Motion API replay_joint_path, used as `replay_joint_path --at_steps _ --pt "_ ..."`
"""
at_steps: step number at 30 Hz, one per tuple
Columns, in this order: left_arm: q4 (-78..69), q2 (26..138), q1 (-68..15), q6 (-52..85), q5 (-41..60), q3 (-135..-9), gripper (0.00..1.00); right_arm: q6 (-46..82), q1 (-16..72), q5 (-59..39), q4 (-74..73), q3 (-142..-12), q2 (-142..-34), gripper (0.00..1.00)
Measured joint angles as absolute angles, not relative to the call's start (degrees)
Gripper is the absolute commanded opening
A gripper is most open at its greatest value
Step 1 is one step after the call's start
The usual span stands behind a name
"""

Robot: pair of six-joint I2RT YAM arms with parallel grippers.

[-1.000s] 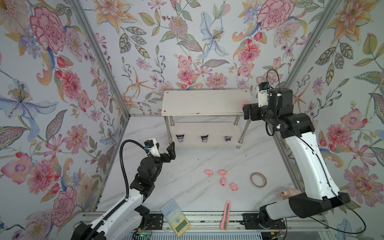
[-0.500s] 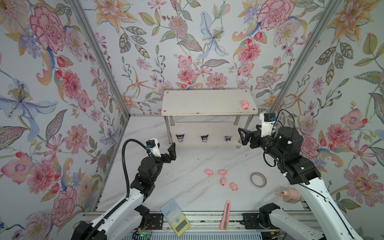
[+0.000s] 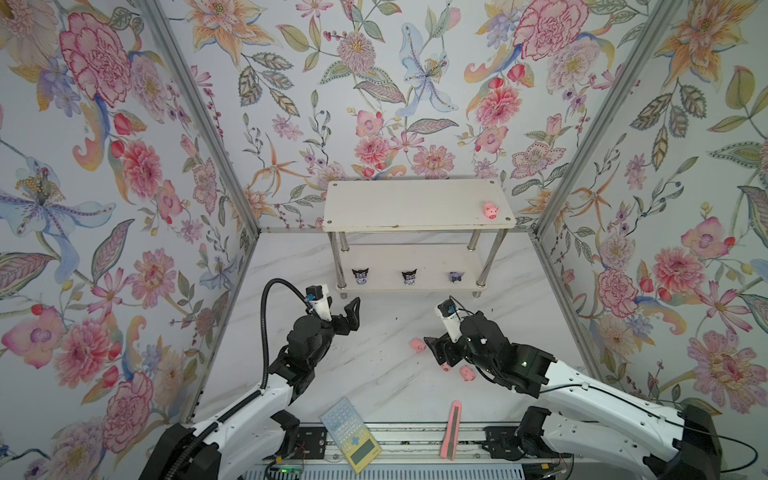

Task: Place and organize the plastic toys onto the shelf
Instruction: 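Move the open right gripper back down to the pigs on the table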

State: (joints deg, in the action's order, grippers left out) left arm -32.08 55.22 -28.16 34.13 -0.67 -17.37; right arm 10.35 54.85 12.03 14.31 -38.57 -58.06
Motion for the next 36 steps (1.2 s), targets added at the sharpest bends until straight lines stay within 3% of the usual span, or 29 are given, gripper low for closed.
replay_joint_path --at_steps 1,3,9,12,28,33,36 --pt "-32.1 55.4 -28.2 34.3 -0.7 -17.3 0.94 10.5 55.4 11.6 13.9 -38.6 -60.4 0.17" --pt "-32.1 55.8 -28.2 34.5 -0.8 -17.3 0.94 11.0 55.7 10.4 13.6 -38.5 -64.3 0.14" --pt "-32.2 56.7 -28.2 35.2 -0.8 -17.3 0.94 11.7 55.8 7.9 11.6 -38.6 -73.2 0.54" --pt "-32.3 57.5 -28.2 35.6 -0.8 -17.3 0.94 11.6 55.8 7.7 11.0 -38.9 -76.8 0.55" --pt "-35.7 60.8 -28.2 37.1 -0.8 -16.5 0.94 10.7 51.7 7.3 6.6 -43.4 -88.2 0.33" --pt "-35.9 61.2 -28.2 37.1 -0.8 -16.5 0.94 10.6 50.1 6.3 5.2 -45.3 -90.3 0.14" --pt "-36.1 61.7 -28.2 37.1 -0.8 -16.5 0.94 10.6 49.5 5.4 4.8 -45.9 -90.8 0.08"
